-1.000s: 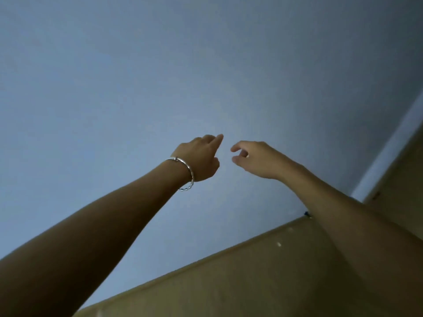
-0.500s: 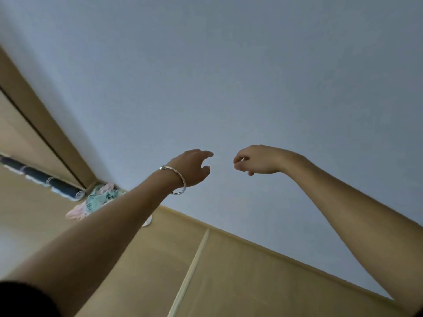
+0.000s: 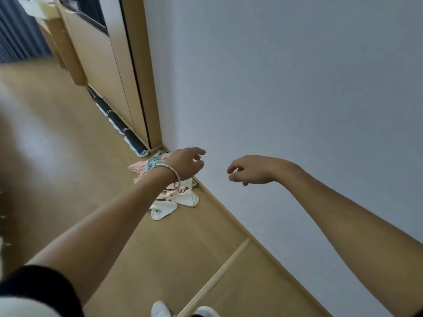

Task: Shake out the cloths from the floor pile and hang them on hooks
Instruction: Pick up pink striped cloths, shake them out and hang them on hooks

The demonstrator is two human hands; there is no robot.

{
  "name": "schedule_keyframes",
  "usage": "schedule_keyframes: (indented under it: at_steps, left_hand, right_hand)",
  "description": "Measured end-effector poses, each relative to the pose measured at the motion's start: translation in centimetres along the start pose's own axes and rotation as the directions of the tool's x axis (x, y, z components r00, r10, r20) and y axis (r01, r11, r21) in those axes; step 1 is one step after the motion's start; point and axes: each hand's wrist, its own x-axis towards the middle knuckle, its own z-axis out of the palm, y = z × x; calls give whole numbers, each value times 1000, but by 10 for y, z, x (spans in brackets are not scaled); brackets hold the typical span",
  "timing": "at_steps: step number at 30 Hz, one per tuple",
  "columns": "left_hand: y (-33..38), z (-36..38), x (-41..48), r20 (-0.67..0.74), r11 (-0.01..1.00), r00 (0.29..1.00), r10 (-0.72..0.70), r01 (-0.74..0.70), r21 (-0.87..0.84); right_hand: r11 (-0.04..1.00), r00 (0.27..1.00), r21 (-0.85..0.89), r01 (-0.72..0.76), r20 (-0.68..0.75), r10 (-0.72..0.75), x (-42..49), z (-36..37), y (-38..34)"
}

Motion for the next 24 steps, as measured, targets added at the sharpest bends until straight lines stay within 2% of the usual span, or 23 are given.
schedule_keyframes:
  at_steps: [4, 11, 20, 24]
  left_hand:
    - [-69, -35, 34, -44, 998, 997, -63, 62, -19]
    - [-179, -62, 66, -6, 960, 960, -279, 279, 29]
    - [-237, -65, 151, 83, 916, 919, -385, 370, 153]
    - [-261, -67, 219, 90, 900, 903, -420, 401, 170]
  right_hand:
    - [995, 997, -67, 71, 42, -69, 71, -8, -64]
    - [976, 978, -150, 155, 163, -131, 170, -12, -126]
    - [984, 973, -124, 131, 206, -104, 304, -32, -112]
    - [991, 954, -84, 104, 291, -75, 401, -47, -92]
